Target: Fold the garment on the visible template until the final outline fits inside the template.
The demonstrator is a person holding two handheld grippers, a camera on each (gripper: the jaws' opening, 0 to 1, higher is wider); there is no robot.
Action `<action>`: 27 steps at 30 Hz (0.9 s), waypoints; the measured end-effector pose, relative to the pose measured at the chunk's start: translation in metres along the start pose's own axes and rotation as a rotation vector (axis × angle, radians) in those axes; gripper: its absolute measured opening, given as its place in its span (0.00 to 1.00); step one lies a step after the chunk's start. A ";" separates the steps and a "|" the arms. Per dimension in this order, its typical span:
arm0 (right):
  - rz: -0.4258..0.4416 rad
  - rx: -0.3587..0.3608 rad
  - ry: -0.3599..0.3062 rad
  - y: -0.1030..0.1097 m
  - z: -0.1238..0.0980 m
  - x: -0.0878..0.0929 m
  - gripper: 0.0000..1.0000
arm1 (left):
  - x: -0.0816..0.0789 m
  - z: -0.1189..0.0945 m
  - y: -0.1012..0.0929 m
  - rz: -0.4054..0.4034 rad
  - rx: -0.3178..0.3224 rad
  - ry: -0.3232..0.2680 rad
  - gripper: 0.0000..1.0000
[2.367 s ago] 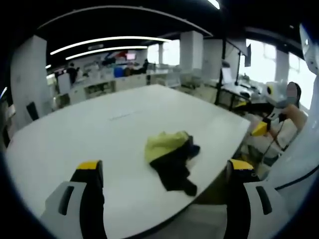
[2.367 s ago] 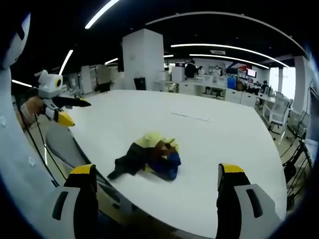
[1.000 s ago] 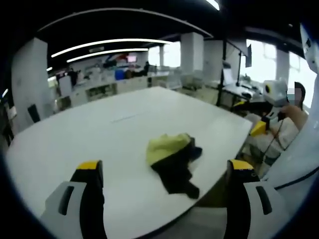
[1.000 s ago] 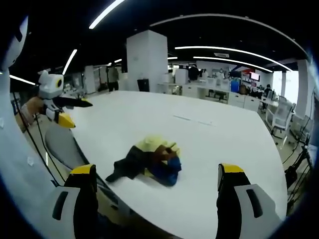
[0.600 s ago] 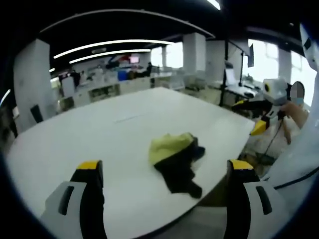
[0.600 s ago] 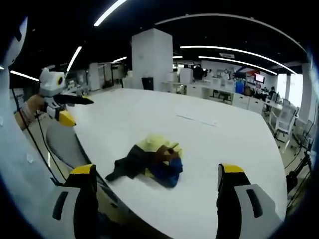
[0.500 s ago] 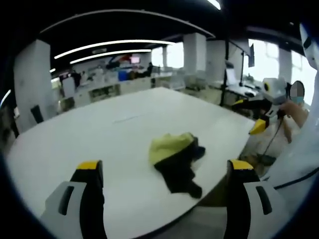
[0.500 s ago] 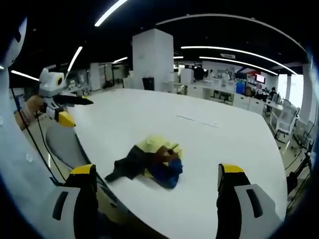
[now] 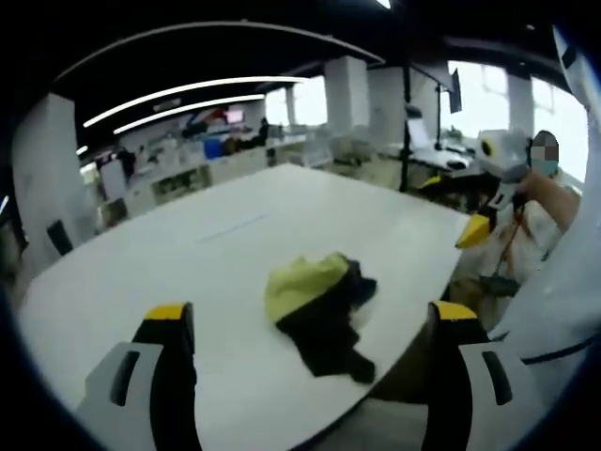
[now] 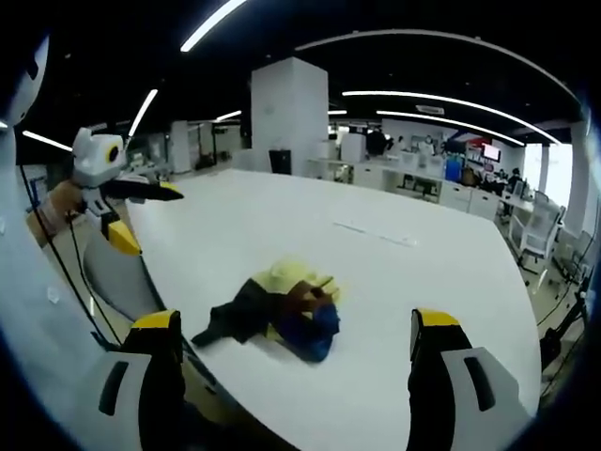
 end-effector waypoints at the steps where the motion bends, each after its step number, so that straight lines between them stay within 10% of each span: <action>1: 0.001 0.002 0.002 -0.001 0.000 0.001 1.00 | 0.000 0.005 -0.003 0.011 0.014 0.005 1.00; 27: 0.050 0.044 -0.010 -0.020 0.001 0.012 1.00 | -0.006 0.077 -0.047 0.170 0.175 0.067 1.00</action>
Point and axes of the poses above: the point that each gripper's makers call its tool centre point, and the gripper's own axes: z roughly forward along the fingers, y roughly to its left, x roughly out of its underside, the point moved 1 cm from there along -z, roughly backward along the fingers, and after that the axes turned 1 degree about -y, right-handed, at the moved point
